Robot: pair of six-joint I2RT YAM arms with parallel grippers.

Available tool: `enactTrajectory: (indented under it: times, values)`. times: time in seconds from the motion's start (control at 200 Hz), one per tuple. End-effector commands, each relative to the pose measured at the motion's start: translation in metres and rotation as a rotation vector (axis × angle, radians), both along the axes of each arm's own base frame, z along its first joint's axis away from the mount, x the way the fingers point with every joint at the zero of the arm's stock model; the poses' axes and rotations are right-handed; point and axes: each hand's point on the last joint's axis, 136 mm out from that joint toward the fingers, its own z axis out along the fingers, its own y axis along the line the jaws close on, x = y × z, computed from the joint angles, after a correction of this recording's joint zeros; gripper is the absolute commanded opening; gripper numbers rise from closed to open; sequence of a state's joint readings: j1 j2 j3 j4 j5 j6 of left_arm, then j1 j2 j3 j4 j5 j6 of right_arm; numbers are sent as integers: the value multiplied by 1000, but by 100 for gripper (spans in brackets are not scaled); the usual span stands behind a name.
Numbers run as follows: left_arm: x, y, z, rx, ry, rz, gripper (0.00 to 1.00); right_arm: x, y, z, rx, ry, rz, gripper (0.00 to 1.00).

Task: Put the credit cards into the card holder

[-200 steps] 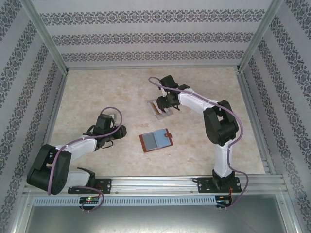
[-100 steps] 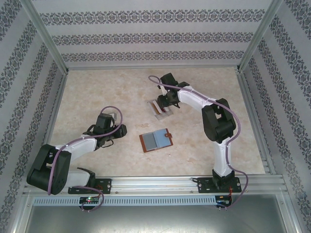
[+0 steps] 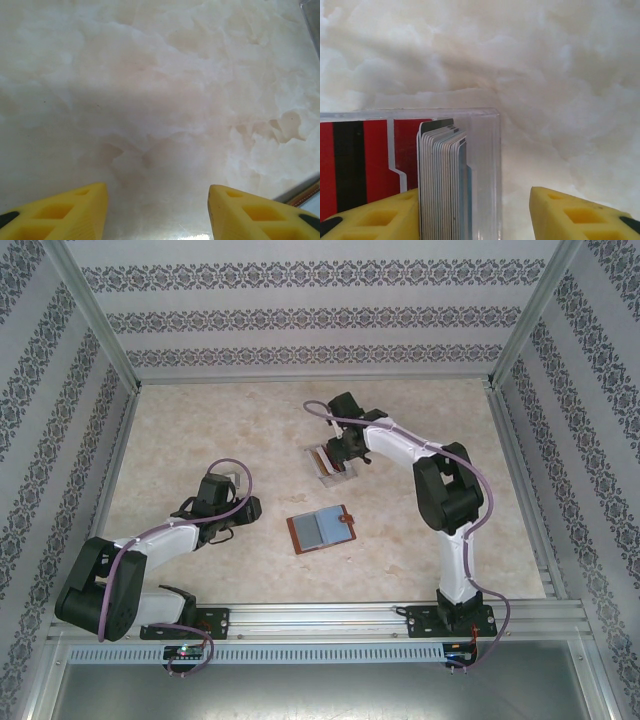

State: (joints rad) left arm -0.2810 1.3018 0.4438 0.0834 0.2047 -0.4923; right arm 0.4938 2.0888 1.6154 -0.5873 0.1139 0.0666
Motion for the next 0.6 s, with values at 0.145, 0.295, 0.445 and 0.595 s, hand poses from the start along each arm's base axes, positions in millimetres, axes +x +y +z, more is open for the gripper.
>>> enactTrajectory:
  times: [0.145,0.295,0.445,0.595]
  values:
    - [8,-2,9,6,-29,-17,57,1,-17,42,-111,-185,-19,51]
    - [8,-3,8,-1,-27,-22,57,-3,-16,37,-106,-176,-11,48]
    - [8,-4,7,-2,-20,-25,58,-7,-11,29,-92,-144,8,30]
    - [8,-4,6,1,-16,-27,58,-13,1,31,-20,-118,32,15]
